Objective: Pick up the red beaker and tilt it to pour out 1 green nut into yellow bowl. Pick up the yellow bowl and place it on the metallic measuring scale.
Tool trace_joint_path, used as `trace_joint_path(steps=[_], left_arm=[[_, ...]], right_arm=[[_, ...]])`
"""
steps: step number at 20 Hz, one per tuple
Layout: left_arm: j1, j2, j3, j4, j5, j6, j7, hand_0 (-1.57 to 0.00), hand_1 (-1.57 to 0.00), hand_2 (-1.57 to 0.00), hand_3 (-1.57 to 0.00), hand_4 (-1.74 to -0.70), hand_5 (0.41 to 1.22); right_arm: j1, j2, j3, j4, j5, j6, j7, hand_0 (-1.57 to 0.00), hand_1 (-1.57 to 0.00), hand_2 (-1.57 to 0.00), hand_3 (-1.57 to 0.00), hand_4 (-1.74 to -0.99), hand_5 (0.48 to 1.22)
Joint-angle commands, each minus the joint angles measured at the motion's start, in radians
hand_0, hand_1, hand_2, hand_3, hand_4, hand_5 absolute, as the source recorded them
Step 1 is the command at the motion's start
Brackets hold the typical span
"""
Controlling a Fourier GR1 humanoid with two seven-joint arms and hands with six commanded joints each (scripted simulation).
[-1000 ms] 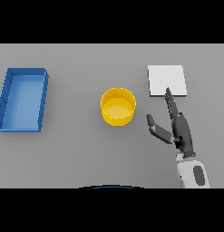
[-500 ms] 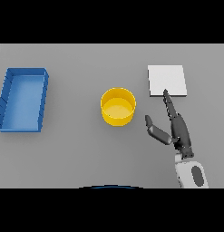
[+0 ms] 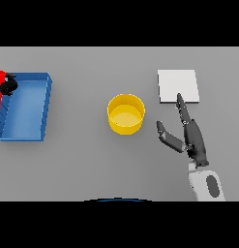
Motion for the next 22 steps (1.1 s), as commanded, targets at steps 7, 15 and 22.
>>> trace_joint_path(steps=[7, 15, 22], left_arm=[[0.083, 0.129, -0.02, -0.175, 0.073, -0.222, -0.088, -0.64, -0.56, -0.54, -0.45, -0.82, 0.667], [0.041, 0.083, -0.07, -0.094, -0.029, -0.194, -0.096, -0.11, -0.09, -0.09, -0.08, -0.71, 0.647], [0.06, 0.088, -0.048, -0.127, -0.032, -0.126, -0.163, -0.02, -0.02, -0.02, -0.01, -0.71, 0.689]], right_arm=[[0.002, 0.002, 0.006, 0.019, 0.016, -0.009, -0.021, 0.0, 0.0, 0.0, 0.0, -1.151, 0.677], [0.01, -0.009, 0.009, -0.006, 0.019, -0.002, -0.003, 0.0, 0.0, 0.0, 0.0, -1.176, 0.688], [-0.057, -0.104, 0.082, -0.009, 0.135, 0.075, 0.022, 0.0, 0.0, 0.0, 0.0, -1.153, 0.728]])
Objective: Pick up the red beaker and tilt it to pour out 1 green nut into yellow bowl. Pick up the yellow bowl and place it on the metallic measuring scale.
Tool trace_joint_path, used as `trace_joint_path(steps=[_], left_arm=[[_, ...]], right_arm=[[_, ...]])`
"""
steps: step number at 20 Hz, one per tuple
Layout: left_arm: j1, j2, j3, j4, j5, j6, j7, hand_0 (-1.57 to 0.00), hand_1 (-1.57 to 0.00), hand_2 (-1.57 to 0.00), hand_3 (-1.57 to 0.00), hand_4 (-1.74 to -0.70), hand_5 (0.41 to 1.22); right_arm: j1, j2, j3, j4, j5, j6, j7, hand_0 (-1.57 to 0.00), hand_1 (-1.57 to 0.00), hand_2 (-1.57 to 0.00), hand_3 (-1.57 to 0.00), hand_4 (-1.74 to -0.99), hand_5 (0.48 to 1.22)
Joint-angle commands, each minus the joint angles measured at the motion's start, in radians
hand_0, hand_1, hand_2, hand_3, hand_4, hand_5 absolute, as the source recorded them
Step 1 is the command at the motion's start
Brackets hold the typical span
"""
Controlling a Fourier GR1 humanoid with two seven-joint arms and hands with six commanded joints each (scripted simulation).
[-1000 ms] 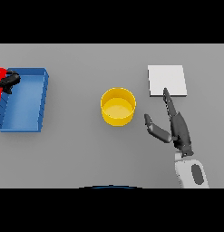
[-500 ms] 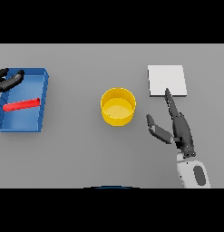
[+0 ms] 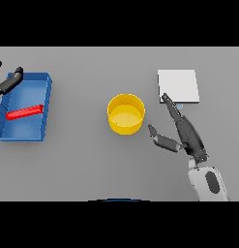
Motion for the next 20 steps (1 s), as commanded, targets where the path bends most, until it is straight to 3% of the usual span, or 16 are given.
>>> trace_joint_path(steps=[1, 4, 10, 16, 18, 20], left_arm=[[0.001, 0.003, 0.005, -0.002, 0.004, 0.001, -0.006, -0.02, -0.01, -0.01, -0.01, -0.71, 0.683], [0.007, -0.003, 0.018, -0.001, 0.026, -0.012, -0.032, -0.01, -0.01, -0.01, -0.01, -0.72, 0.667], [0.005, -0.017, 0.007, 0.004, 0.023, -0.018, -0.025, 0.0, 0.0, 0.0, 0.0, -0.71, 0.676], [0.022, -0.003, 0.021, -0.019, 0.045, -0.017, -0.032, 0.0, 0.0, 0.0, 0.0, -0.72, 0.688], [0.019, 0.001, 0.02, -0.025, 0.043, -0.021, -0.036, 0.0, 0.0, 0.0, 0.0, -0.72, 0.688], [0.025, -0.003, 0.025, -0.016, 0.047, -0.019, -0.045, 0.0, 0.0, 0.0, 0.0, -0.72, 0.686]], right_arm=[[-0.031, -0.029, 0.023, 0.019, 0.036, 0.028, 0.016, 0.0, 0.0, 0.0, 0.0, -1.172, 0.728], [-0.153, -0.131, 0.109, 0.043, 0.185, 0.103, 0.059, 0.0, 0.0, 0.0, 0.0, -1.216, 0.704], [-0.368, -0.24, 0.287, 0.154, 0.399, 0.228, -0.027, 0.0, 0.0, 0.0, 0.0, -1.223, 0.705], [-0.53, -0.244, 0.399, 0.289, 0.476, 0.34, -0.079, 0.0, 0.0, 0.0, 0.0, -1.219, 0.705], [-0.573, -0.224, 0.432, 0.372, 0.508, 0.342, -0.079, 0.0, 0.0, 0.0, 0.0, -1.223, 0.704], [-0.6, -0.229, 0.458, 0.398, 0.526, 0.355, -0.106, 0.0, 0.0, 0.0, 0.0, -1.226, 0.702]])
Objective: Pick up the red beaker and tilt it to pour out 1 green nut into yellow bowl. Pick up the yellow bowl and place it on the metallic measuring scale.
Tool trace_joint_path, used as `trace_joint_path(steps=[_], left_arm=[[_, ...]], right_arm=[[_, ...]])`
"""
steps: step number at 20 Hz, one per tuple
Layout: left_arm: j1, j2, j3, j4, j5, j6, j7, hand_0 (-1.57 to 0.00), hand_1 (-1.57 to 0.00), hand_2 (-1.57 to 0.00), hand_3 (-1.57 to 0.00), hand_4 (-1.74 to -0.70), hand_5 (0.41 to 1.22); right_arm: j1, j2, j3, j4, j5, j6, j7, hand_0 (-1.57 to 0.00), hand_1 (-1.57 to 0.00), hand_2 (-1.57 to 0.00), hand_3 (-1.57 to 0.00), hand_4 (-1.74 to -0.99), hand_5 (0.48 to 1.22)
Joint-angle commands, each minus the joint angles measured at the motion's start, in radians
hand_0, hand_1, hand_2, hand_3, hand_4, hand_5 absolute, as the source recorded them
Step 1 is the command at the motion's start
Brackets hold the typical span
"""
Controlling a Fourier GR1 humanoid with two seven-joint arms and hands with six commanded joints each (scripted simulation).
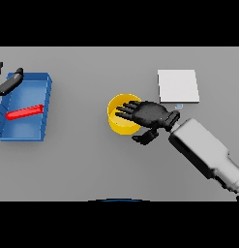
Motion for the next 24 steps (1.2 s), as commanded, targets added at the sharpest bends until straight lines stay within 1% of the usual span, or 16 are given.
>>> trace_joint_path(steps=[1, 4, 5, 7, 11, 12, 13, 14, 15, 16, 17, 18, 19, 20, 21, 24], left_arm=[[0.012, 0.003, -0.002, -0.014, 0.001, 0.006, -0.004, 0.0, 0.0, 0.0, 0.0, -0.72, 0.688], [0.006, 0.007, 0.006, 0.001, 0.008, -0.01, -0.011, 0.0, 0.0, 0.0, 0.0, -0.72, 0.688], [0.004, 0.0, 0.002, 0.004, 0.004, -0.003, 0.0, 0.0, 0.0, 0.0, 0.0, -0.72, 0.684], [0.007, 0.004, 0.004, 0.011, 0.005, -0.013, -0.015, 0.0, 0.0, 0.0, 0.0, -0.72, 0.684], [0.011, 0.008, 0.013, -0.006, 0.015, -0.011, -0.029, 0.0, 0.0, 0.0, 0.0, -0.72, 0.686], [0.024, 0.012, 0.013, -0.013, 0.013, -0.005, -0.041, 0.0, 0.0, 0.0, 0.0, -0.72, 0.685], [0.028, 0.025, 0.012, -0.028, 0.014, -0.002, -0.029, 0.0, 0.0, 0.0, 0.0, -0.71, 0.686], [0.022, 0.023, 0.014, -0.02, 0.017, -0.01, -0.03, 0.0, 0.0, 0.0, 0.0, -0.71, 0.689], [0.014, 0.016, 0.012, -0.009, 0.015, -0.014, -0.025, 0.0, 0.0, 0.0, 0.0, -0.71, 0.691], [0.019, 0.025, 0.016, -0.018, 0.017, -0.012, -0.028, 0.0, 0.0, 0.0, 0.0, -0.72, 0.692], [0.029, 0.034, 0.018, -0.033, 0.02, -0.008, -0.034, 0.0, 0.0, 0.0, 0.0, -0.72, 0.692], [0.022, 0.026, 0.017, -0.019, 0.017, -0.009, -0.03, 0.0, 0.0, 0.0, 0.0, -0.72, 0.692], [0.019, 0.028, 0.018, -0.015, 0.018, -0.013, -0.025, 0.0, 0.0, 0.0, 0.0, -0.72, 0.693], [0.018, 0.024, 0.017, -0.02, 0.015, -0.008, -0.036, 0.0, 0.0, 0.0, 0.0, -0.72, 0.696], [0.015, 0.02, 0.014, -0.024, 0.016, -0.008, -0.026, 0.0, 0.0, 0.0, 0.0, -0.72, 0.696], [0.015, 0.022, 0.014, -0.018, 0.015, -0.011, -0.031, 0.0, 0.0, 0.0, 0.0, -0.72, 0.694]], right_arm=[[-0.014, 0.012, 0.011, 0.025, 0.007, 0.006, 0.003, 0.0, 0.0, 0.0, 0.0, -1.231, 0.703], [-0.055, 0.029, 0.04, 0.085, 0.031, 0.025, 0.007, 0.0, 0.0, 0.0, 0.0, -1.259, 0.714], [-0.068, 0.033, 0.048, 0.102, 0.034, 0.034, 0.0, 0.0, 0.0, 0.0, 0.0, -1.266, 0.72], [-0.09, 0.041, 0.057, 0.116, 0.035, 0.061, 0.002, 0.0, 0.0, 0.0, 0.0, -1.275, 0.735], [-0.094, 0.071, 0.054, 0.142, 0.025, 0.079, 0.03, 0.0, 0.0, 0.0, 0.0, -1.305, 0.763], [-0.097, 0.069, 0.043, 0.145, 0.015, 0.095, 0.037, 0.0, 0.0, 0.0, -0.02, -1.319, 0.787], [-0.101, 0.079, 0.042, 0.15, 0.013, 0.104, 0.051, 0.0, -0.02, -0.02, -0.04, -1.336, 0.81], [-0.095, 0.088, 0.046, 0.158, 0.016, 0.105, 0.057, -0.11, -0.1, -0.09, -0.1, -1.36, 0.842], [-0.093, 0.088, 0.05, 0.157, 0.019, 0.106, 0.053, -0.29, -0.24, -0.18, -0.17, -1.387, 0.873], [-0.092, 0.086, 0.057, 0.153, 0.025, 0.107, 0.05, -0.54, -0.47, -0.31, -0.26, -1.42, 0.943], [-0.088, 0.078, 0.062, 0.151, 0.027, 0.097, 0.031, -0.75, -0.69, -0.48, -0.35, -1.454, 0.999], [-0.096, 0.074, 0.061, 0.162, 0.021, 0.091, -0.001, -0.91, -0.87, -0.69, -0.46, -1.512, 1.043], [-0.105, 0.077, 0.059, 0.167, 0.019, 0.099, -0.01, -1.05, -1.01, -0.87, -0.57, -1.552, 1.079], [-0.1, 0.077, 0.057, 0.168, 0.018, 0.089, -0.008, -1.15, -1.12, -1.01, -0.72, -1.586, 1.107], [-0.101, 0.073, 0.053, 0.156, 0.013, 0.1, -0.006, -1.23, -1.21, -1.12, -0.83, -1.614, 1.13], [-0.108, 0.071, 0.064, 0.163, 0.023, 0.077, -0.015, -1.4, -1.39, -1.22, -1.12, -1.676, 1.174]])
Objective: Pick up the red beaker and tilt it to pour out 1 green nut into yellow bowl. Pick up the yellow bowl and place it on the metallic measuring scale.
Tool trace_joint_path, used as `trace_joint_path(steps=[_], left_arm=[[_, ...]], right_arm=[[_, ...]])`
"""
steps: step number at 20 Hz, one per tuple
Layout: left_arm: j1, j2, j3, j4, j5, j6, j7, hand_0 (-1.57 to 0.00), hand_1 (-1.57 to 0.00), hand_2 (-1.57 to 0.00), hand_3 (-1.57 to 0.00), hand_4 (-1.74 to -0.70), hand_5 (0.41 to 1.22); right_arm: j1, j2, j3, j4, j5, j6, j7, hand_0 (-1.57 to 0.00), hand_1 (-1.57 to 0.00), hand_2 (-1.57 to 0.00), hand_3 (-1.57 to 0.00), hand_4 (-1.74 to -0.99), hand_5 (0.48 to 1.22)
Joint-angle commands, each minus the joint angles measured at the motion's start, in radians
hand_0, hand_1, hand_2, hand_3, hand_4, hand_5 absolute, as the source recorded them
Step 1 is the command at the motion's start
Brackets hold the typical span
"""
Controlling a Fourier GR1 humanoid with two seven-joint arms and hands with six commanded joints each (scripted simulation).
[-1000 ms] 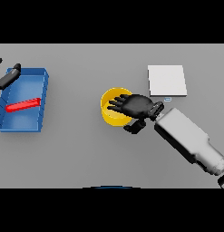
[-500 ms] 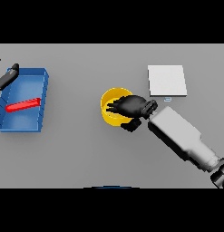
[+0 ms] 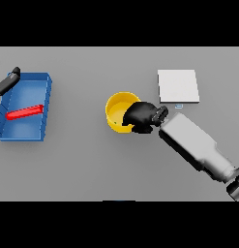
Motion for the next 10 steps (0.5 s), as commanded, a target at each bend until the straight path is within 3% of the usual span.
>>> trace_joint_path(steps=[1, 5, 8, 10], left_arm=[[0.003, 0.008, -0.003, -0.014, -0.001, -0.001, 0.004, 0.0, 0.0, 0.0, 0.0, -0.72, 0.695], [-0.004, -0.005, -0.006, -0.003, -0.002, -0.004, 0.008, 0.0, 0.0, 0.0, 0.0, -0.72, 0.693], [-0.004, -0.01, -0.007, 0.01, -0.002, -0.005, 0.014, 0.0, 0.0, 0.0, 0.0, -0.72, 0.696], [0.004, -0.001, -0.002, 0.003, 0.0, 0.002, 0.011, 0.0, 0.0, 0.0, 0.0, -0.72, 0.694]], right_arm=[[0.008, 0.001, 0.0, -0.008, 0.001, -0.008, 0.017, -1.43, -1.42, -1.24, -1.18, -1.689, 1.184], [0.02, -0.002, -0.015, -0.022, -0.012, -0.015, 0.035, -1.51, -1.51, -1.31, -1.29, -1.72, 1.206], [0.012, -0.032, -0.044, -0.039, -0.034, 0.0, 0.016, -1.54, -1.54, -1.33, -1.34, -1.73, 1.213], [0.017, -0.05, -0.067, -0.091, -0.055, 0.032, 0.04, -1.55, -1.55, -1.34, -1.32, -1.734, 1.216]])
